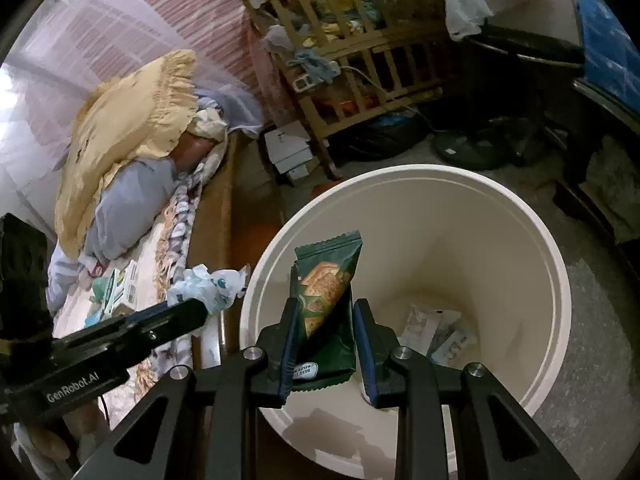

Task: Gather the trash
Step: 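Carry both held items over the white bucket, then open both tools to drop the clear bag and green packet into the bucket, then move both open tools back over the trash on the bed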

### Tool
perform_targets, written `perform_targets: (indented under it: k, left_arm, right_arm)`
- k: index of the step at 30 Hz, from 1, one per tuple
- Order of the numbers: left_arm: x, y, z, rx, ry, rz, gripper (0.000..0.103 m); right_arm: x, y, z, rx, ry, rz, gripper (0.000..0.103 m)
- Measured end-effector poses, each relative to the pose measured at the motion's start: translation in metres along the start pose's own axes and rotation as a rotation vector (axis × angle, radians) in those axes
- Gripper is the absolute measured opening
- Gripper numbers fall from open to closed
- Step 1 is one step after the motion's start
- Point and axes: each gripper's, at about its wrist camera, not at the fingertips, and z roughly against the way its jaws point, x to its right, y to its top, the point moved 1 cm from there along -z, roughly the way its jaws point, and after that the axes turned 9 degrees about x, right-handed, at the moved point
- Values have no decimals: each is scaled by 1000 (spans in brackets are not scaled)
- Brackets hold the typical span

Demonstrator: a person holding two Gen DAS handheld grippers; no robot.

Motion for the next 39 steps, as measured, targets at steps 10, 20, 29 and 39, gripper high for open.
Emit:
perform_targets:
  k: [10, 20, 29, 39]
  left_arm:
    - [1, -1, -12, 8, -71, 35, 54]
    - [-24, -10, 10, 14, 4, 68, 55]
    - [-63, -25, 61, 78, 189, 32, 55]
    - [-117, -51, 115, 104, 328, 55, 55]
  right_arm:
    - [12, 5, 3, 38, -56, -65, 38]
    - [4, 1, 0, 9, -43, -56, 39]
    - [-44, -7, -3, -9, 11, 36, 41]
    - [-122, -30, -21, -86, 127, 150, 42]
